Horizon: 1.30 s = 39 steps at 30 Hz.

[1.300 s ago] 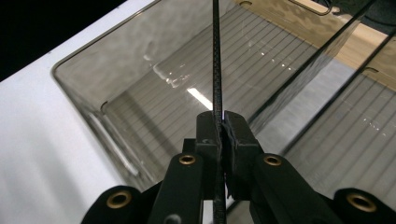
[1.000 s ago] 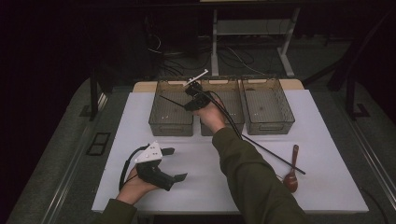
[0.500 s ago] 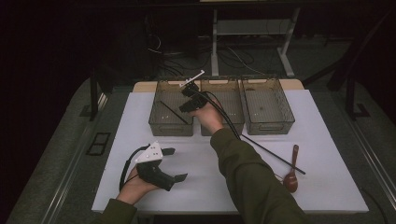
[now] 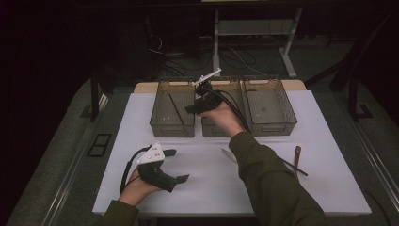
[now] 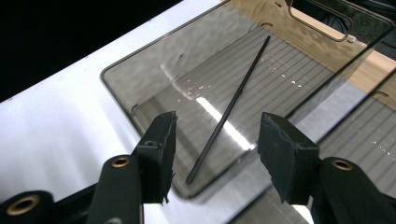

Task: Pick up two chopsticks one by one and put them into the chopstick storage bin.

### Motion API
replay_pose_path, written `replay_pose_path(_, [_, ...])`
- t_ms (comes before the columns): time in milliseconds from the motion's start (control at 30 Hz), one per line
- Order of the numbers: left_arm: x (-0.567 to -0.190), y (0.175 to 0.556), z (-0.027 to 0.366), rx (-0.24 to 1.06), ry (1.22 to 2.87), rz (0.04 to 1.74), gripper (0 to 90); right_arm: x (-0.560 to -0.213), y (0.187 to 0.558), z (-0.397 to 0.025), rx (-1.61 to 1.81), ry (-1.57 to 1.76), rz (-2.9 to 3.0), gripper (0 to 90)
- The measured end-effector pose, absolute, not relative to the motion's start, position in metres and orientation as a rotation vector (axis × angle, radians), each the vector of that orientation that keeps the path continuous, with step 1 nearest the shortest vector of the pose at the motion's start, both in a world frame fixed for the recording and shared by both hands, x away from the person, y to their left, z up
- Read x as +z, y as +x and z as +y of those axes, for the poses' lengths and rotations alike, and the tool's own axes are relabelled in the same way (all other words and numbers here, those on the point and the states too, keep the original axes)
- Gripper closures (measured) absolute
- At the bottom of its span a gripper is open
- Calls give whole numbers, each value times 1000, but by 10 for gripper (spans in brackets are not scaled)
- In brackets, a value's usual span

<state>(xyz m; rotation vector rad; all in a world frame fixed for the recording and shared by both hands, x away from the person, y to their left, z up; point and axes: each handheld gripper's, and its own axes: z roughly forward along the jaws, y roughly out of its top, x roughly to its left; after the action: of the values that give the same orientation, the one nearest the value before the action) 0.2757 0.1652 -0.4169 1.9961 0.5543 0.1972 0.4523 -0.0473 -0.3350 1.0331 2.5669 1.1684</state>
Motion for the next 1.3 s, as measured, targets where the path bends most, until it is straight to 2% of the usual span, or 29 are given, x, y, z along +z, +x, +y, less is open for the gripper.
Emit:
replay_pose_path(600, [-419,278,167,205,1985,583,0,-328,411,-122,1271,936,2532,406])
replay_pose_path(1300, [-418,278,171,210,1967,605,0,-341,361,-222,1395,968,2440,364])
